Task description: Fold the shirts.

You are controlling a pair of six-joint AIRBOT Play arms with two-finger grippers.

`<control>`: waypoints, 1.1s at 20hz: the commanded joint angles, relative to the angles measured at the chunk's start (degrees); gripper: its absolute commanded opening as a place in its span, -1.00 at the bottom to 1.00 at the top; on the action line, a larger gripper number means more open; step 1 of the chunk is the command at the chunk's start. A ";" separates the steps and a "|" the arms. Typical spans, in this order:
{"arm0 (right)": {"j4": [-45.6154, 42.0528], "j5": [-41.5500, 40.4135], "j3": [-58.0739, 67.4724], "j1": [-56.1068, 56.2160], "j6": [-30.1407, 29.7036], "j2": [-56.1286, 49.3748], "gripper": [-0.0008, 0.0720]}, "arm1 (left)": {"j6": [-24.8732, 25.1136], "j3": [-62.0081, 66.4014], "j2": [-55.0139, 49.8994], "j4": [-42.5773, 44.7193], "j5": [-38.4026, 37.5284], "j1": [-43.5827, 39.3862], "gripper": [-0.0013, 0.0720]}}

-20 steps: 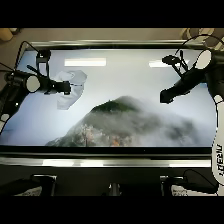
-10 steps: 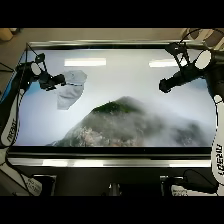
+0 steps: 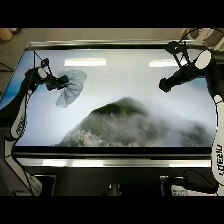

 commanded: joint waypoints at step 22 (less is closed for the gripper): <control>-2.99 23.32 -1.22 0.00 1.99 30.88 0.86 | 5.01 -29.14 46.03 -0.46 0.04 -33.33 -0.90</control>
